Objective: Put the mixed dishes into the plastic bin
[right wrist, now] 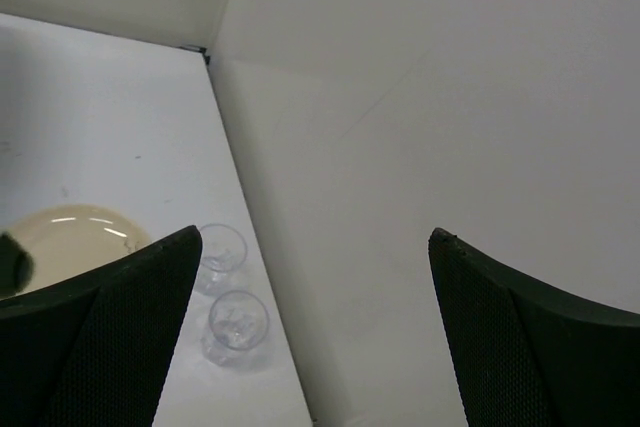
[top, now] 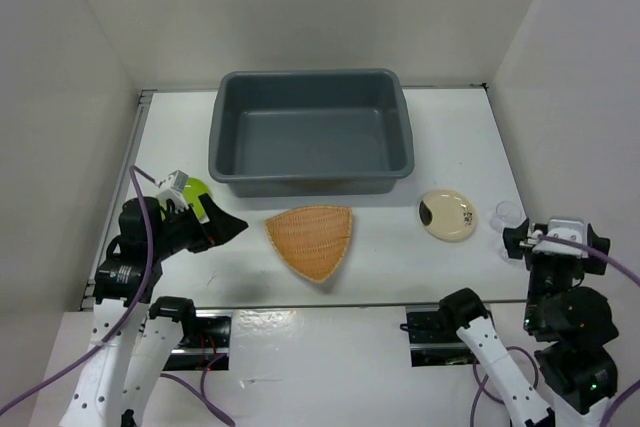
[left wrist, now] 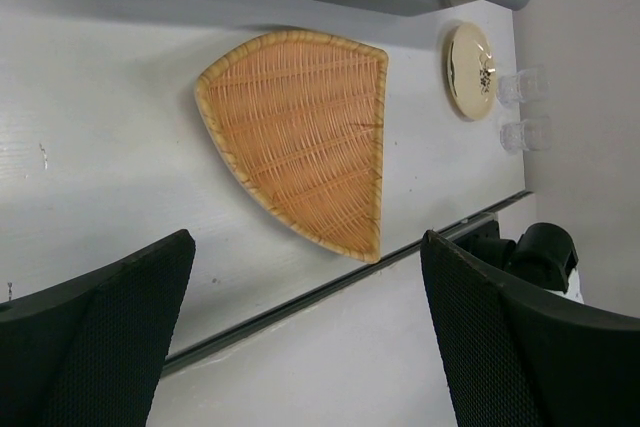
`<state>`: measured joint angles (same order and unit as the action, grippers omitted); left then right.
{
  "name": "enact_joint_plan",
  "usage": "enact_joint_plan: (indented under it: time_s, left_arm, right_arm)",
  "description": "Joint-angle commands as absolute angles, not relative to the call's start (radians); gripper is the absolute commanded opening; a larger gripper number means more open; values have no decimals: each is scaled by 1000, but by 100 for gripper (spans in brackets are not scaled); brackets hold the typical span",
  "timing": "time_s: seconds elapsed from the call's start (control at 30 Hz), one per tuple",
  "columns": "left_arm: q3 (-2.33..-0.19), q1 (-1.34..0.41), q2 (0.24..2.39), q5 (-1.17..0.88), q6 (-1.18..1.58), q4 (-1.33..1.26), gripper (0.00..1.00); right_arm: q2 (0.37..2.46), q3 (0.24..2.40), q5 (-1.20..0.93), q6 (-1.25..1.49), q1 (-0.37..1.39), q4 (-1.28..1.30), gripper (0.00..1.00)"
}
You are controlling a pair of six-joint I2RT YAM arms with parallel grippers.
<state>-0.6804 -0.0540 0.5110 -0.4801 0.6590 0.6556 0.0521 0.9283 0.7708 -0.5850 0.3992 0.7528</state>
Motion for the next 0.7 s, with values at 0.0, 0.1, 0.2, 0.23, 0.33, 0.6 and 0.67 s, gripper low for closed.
enact_joint_plan:
  time_s: [0.0, 0.1, 0.2, 0.23, 0.33, 0.6, 0.67]
  left_arm:
    - [-676, -67, 509, -483, 663, 644, 100]
    - [-676, -67, 509, -483, 663, 635, 100]
    - [-676, -67, 509, -483, 653, 635, 100]
    - [-676, -67, 509, -483, 653, 635, 100]
    - [-676, -67, 509, -494, 653, 624, 92]
    - [-657, -67, 566, -655, 614, 646, 33]
    - [-666, -87, 607, -699, 595, 664, 32]
  right_arm:
    - [251, 1104, 677, -462, 367, 849, 98]
    - [480, 1314, 347, -376, 299, 993, 73]
    - [682, 1472, 65, -330, 244, 1075, 21]
    - [746, 1489, -71, -330, 244, 1094, 7]
    - [799, 1444, -347, -371, 244, 1149, 0]
    - [988, 1374, -482, -593, 265, 1175, 0]
    - [1015, 1348, -443, -676, 310, 1175, 0]
